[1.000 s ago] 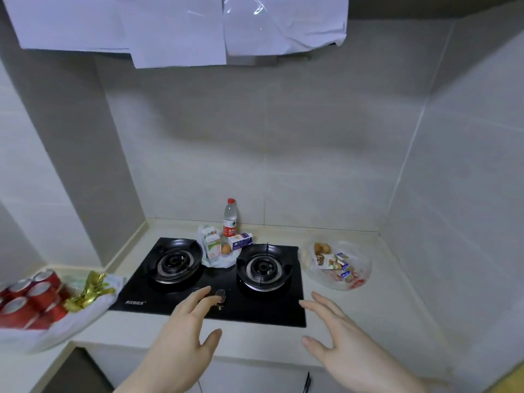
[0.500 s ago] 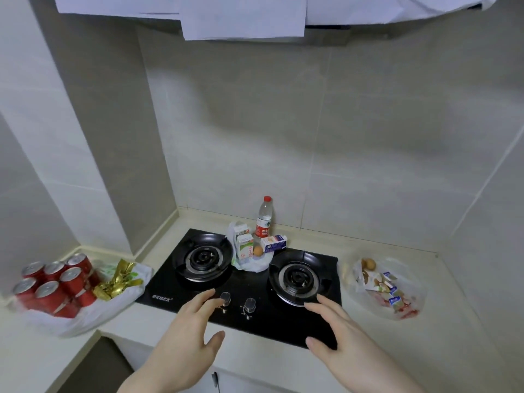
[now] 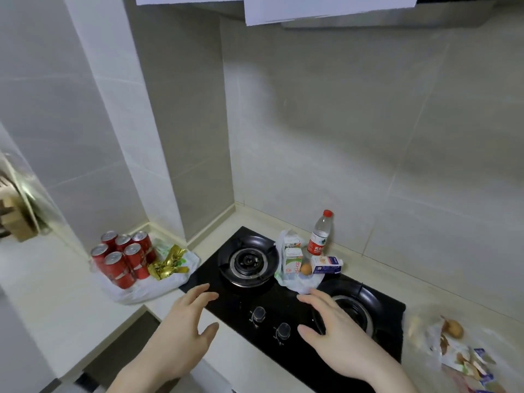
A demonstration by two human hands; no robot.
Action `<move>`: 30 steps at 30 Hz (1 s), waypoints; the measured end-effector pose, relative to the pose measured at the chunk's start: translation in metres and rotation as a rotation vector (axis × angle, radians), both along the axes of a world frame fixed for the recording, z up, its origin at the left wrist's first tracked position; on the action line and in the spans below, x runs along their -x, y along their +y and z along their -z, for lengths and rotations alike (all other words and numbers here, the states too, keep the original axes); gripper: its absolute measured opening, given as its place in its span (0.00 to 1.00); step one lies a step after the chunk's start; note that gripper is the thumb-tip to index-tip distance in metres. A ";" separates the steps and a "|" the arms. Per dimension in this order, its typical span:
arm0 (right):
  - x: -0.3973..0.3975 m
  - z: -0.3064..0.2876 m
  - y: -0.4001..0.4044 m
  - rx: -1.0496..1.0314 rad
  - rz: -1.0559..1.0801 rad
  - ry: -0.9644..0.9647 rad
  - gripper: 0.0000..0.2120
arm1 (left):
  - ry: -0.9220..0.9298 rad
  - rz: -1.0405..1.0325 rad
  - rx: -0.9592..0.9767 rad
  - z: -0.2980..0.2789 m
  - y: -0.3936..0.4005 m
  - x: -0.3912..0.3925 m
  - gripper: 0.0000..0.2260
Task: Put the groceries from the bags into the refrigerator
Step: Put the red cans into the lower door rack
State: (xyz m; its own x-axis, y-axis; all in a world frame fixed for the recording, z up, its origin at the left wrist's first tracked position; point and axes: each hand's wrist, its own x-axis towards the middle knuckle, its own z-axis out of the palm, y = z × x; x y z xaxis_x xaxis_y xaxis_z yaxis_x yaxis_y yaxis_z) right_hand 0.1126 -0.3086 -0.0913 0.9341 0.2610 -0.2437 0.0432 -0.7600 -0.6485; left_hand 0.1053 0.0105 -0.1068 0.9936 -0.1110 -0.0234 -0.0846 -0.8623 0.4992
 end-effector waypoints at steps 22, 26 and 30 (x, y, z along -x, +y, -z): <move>-0.190 0.048 0.295 -0.011 -0.242 -0.027 0.27 | 0.105 -0.299 -0.094 0.056 0.298 -0.171 0.24; -0.234 0.069 0.383 -0.010 -0.275 -0.041 0.28 | 0.165 -0.259 -0.040 0.073 0.346 -0.201 0.26; -0.263 0.092 0.453 0.046 -0.293 -0.040 0.31 | 0.214 -0.212 -0.025 0.090 0.378 -0.224 0.26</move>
State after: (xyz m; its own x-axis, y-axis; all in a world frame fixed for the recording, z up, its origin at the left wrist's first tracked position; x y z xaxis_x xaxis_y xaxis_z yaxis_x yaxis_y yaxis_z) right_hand 0.3757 0.1445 -0.1830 0.8298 0.5103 -0.2262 0.2896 -0.7400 -0.6071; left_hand 0.3292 0.3885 -0.1968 0.9666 0.1018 -0.2352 0.2038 -0.8617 0.4648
